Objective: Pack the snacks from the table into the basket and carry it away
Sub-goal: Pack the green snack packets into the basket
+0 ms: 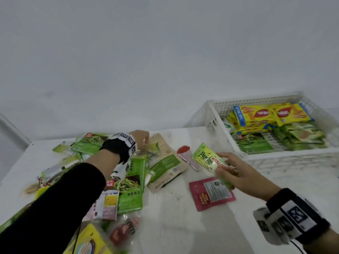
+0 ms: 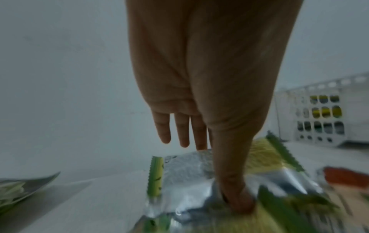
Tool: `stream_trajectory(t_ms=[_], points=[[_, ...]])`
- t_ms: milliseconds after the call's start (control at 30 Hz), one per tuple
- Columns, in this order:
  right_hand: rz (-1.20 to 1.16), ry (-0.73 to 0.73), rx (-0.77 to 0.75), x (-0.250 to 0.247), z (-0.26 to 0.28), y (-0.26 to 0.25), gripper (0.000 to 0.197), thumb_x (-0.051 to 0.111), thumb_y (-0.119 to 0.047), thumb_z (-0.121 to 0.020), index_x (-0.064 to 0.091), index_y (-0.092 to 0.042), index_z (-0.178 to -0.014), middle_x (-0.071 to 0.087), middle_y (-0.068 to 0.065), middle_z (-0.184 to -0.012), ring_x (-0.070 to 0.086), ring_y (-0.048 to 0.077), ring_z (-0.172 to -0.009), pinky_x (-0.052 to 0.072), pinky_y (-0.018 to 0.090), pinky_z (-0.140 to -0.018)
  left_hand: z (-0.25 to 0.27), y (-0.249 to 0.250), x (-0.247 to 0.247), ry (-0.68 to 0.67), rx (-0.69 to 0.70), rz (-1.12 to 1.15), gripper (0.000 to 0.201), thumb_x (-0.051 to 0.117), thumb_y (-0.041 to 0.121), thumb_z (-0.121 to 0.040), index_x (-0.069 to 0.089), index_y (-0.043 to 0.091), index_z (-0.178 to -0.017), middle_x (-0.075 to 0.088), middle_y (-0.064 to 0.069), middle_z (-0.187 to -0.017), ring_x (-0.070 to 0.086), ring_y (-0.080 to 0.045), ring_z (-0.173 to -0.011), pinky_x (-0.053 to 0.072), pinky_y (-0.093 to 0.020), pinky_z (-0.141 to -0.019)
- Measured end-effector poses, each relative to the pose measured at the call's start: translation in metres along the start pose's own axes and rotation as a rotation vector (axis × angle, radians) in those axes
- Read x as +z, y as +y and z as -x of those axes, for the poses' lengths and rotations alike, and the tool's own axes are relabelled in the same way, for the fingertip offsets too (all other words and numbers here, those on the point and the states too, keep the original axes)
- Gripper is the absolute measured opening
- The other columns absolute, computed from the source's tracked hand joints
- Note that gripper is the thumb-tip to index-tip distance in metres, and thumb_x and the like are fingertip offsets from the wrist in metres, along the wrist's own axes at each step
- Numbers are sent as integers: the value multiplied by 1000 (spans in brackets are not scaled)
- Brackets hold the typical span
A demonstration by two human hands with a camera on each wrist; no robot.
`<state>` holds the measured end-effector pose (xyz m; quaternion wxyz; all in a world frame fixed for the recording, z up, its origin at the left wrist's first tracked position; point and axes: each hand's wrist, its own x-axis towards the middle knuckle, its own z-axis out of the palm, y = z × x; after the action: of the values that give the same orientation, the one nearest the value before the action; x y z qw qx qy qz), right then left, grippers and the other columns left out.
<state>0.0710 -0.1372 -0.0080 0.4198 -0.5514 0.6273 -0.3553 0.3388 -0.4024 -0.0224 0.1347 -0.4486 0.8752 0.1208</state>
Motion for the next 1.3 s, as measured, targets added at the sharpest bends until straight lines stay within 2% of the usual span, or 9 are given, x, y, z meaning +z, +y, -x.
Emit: stream_trajectory(t_ms=[133,333,533,633,733,867,1067,1167,1300], points=[[82,43,-26,-64,4,-14,72,85,-20,-68,44,-39,-124,58,4,-112,65,18,-73,50,26,-52,5,6,-31,241,59,344,19,61,25,-91,47,17,-102,60,-1,-92,60,-26,-90,45,-28,-74],[105,157,-71,-159,-1,-13,60,79,-1,-70,40,-15,-114,66,2,-95,64,8,-56,48,25,-42,-13,56,2,-30,-136,114,79,67,50,-82,32,19,-146,38,-5,-148,37,-24,-135,30,-34,-108],[201,122,-34,-218,-11,15,46,78,-8,-73,43,-17,-102,71,-9,-86,66,2,-63,50,20,-51,-21,77,17,15,-369,174,54,65,25,-87,44,19,-136,54,-9,-130,56,-25,-114,45,-31,-90],[245,141,-36,-251,-17,22,44,79,-21,-69,49,-21,-101,71,-13,-84,63,0,-64,49,13,-56,-12,84,-9,177,-422,425,52,70,27,-78,51,16,-126,64,-11,-105,66,-26,-83,55,-32,-77],[431,177,-26,-294,-21,25,37,78,-30,-74,58,-22,-104,62,-10,-93,60,9,-75,49,21,-61,-7,119,-57,412,-316,509,48,72,21,-78,52,15,-121,63,-9,-105,65,-28,-76,55,-33,-69],[754,173,23,-347,-31,37,31,70,-50,-77,64,-36,-104,52,-1,-106,42,20,-106,35,34,-92,-11,203,-123,519,-75,453,49,71,14,-80,49,19,-124,56,-1,-109,63,-23,-64,49,-21,-46],[929,71,145,-391,-41,57,40,74,-40,-79,64,-30,-117,47,2,-109,45,23,-108,34,31,-97,-63,323,-185,482,237,365,47,69,26,-83,49,24,-126,57,7,-110,61,-15,-85,46,-26,-72],[986,34,192,-397,-39,68,42,77,-36,-77,68,-22,-115,49,-2,-105,53,21,-107,42,29,-93,-100,370,-185,377,346,373,44,69,33,-84,50,27,-123,56,8,-113,56,-12,-105,44,-27,-84],[1027,-101,304,-390,-33,85,40,74,-28,-81,67,-11,-117,65,3,-111,62,16,-86,48,14,-61,-142,425,-156,227,455,350,36,65,29,-89,50,23,-121,53,7,-113,57,-14,-103,49,-29,-80]])
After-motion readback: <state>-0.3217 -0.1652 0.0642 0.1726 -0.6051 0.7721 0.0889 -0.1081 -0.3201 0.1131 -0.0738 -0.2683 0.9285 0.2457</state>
